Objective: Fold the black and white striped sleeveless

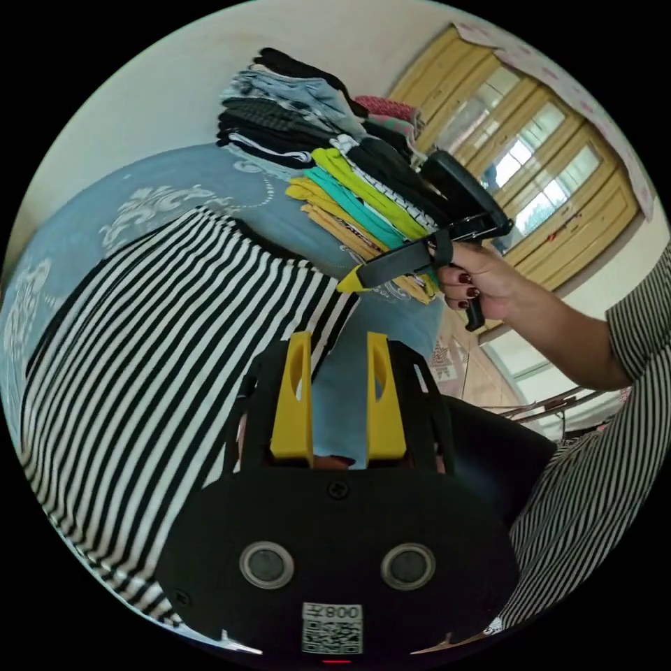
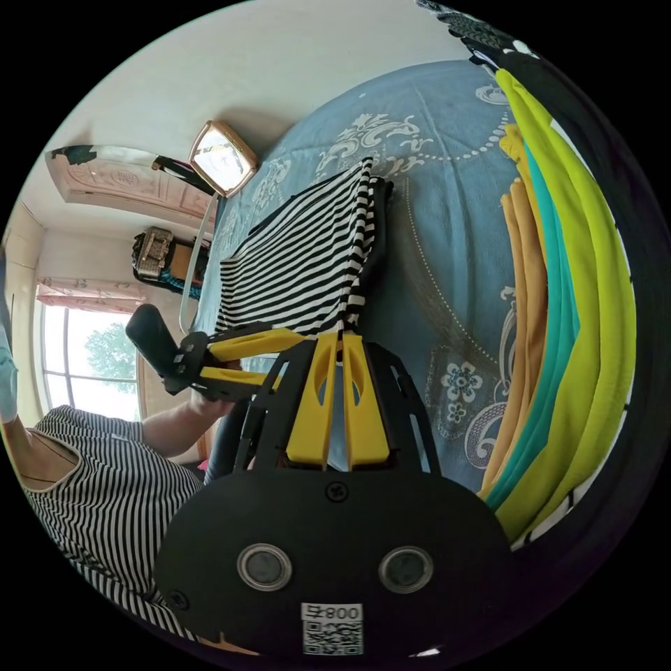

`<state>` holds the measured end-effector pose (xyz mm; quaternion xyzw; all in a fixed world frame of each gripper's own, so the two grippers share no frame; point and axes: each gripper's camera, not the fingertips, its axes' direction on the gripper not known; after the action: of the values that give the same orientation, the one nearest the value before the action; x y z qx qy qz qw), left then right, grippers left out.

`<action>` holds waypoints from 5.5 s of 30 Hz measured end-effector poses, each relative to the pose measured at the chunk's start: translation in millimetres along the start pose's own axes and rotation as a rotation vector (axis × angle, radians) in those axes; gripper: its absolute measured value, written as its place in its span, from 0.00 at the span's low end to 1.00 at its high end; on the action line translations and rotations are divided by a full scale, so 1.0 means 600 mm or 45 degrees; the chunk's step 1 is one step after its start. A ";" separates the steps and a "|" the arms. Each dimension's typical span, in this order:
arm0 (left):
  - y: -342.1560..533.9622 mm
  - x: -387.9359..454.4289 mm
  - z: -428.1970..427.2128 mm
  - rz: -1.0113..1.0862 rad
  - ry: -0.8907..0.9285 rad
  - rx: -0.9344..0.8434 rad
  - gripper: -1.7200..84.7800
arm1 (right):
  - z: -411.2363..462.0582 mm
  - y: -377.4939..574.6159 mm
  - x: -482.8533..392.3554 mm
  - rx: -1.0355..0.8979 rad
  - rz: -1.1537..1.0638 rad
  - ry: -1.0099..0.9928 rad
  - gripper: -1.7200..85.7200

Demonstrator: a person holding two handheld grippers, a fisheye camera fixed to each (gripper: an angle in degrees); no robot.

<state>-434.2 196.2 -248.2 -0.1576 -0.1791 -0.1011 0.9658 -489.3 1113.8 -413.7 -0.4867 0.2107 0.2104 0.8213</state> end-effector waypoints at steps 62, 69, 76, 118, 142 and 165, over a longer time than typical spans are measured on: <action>0.219 -0.045 -0.300 -0.606 0.089 0.474 0.04 | -0.001 -0.460 -0.487 0.234 -0.277 -0.335 0.04; 0.345 -0.080 -0.481 -0.881 0.099 0.628 0.04 | 0.078 -0.516 -0.658 0.116 -0.389 -0.388 0.04; 0.445 -0.114 -0.609 -1.116 0.119 0.769 0.04 | 0.159 -0.565 -0.788 0.007 -0.446 -0.347 0.04; 0.450 -0.041 -0.987 -1.174 0.010 0.819 0.02 | 0.183 -0.637 -1.228 -0.127 -0.696 -0.278 0.04; 0.455 0.015 -0.960 -1.400 -0.206 0.751 0.02 | 0.175 -0.572 -1.277 -0.301 -0.826 -0.120 0.02; 0.429 0.074 -0.875 -1.366 -0.179 0.697 0.02 | 0.149 -0.254 -1.118 -0.468 -0.709 -0.162 0.02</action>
<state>-164.0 250.7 -765.7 0.2028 -0.3164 -0.5136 0.7714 -944.6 1032.0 103.3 -0.6512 -0.0235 0.0424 0.7573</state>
